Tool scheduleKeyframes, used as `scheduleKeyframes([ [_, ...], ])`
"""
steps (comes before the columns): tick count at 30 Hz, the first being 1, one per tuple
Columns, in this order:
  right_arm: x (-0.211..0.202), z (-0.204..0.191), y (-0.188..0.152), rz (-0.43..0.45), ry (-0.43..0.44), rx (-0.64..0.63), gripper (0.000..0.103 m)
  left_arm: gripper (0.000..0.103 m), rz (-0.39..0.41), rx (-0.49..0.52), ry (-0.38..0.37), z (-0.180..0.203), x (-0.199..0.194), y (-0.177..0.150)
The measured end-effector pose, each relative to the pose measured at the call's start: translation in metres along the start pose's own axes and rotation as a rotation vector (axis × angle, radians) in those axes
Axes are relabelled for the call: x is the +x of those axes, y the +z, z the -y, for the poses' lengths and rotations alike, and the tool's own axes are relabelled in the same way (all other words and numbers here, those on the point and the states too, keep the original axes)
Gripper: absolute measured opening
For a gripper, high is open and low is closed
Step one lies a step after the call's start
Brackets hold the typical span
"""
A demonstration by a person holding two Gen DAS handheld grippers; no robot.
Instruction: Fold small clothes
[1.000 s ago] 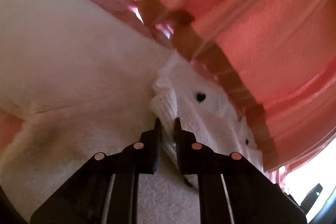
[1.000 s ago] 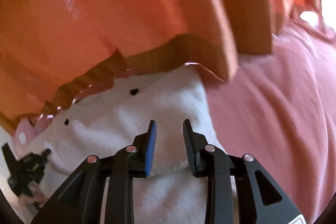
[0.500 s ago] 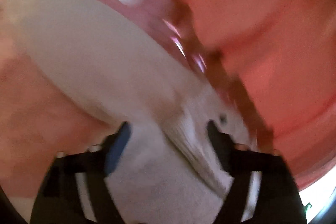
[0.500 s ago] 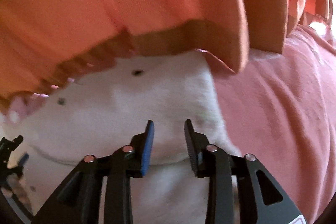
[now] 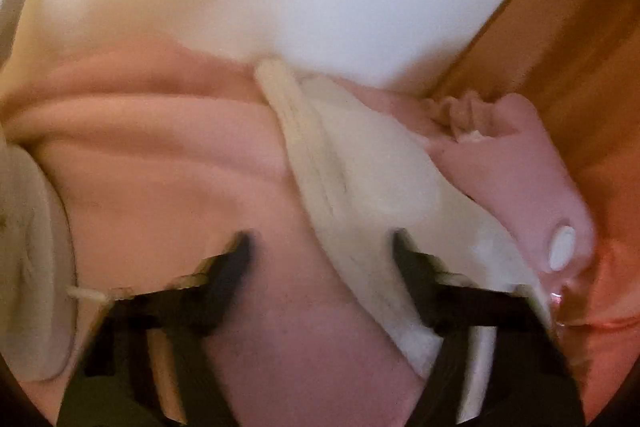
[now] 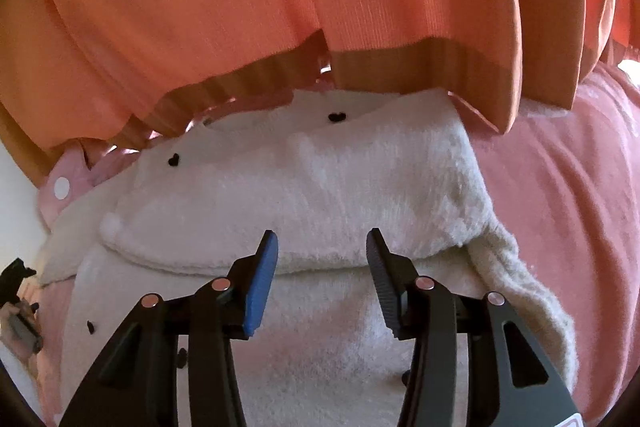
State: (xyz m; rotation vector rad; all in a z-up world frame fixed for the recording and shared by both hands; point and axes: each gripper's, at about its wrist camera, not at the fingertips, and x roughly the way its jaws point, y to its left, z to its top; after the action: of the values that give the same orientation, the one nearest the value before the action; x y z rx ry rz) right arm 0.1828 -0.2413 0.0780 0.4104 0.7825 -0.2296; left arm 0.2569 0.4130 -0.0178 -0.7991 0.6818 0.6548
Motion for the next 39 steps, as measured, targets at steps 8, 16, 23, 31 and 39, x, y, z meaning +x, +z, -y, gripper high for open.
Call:
scheduleKeyframes([
  [8, -0.001, -0.003, 0.000, 0.012, -0.003, 0.006, 0.046, 0.005, 0.137, 0.488, -0.356, 0.171, -0.108, -0.077],
  [16, 0.000, 0.014, 0.008, -0.006, -0.011, 0.045, 0.048, 0.008, -0.226, 0.842, -0.739, 0.248, -0.187, -0.319],
  [23, 0.005, 0.029, 0.017, -0.032, 0.019, 0.108, 0.054, 0.068, -0.271, 0.829, -0.659, 0.195, -0.170, -0.328],
  [31, 0.010, -0.008, 0.014, -0.033, 0.071, -0.011, 0.054, 0.076, -0.256, 0.440, -0.484, 0.146, -0.122, -0.222],
  [39, 0.040, -0.108, 0.008, -0.047, 0.070, -0.312, 0.058, 0.076, -0.285, 0.424, -0.359, 0.140, -0.092, -0.226],
])
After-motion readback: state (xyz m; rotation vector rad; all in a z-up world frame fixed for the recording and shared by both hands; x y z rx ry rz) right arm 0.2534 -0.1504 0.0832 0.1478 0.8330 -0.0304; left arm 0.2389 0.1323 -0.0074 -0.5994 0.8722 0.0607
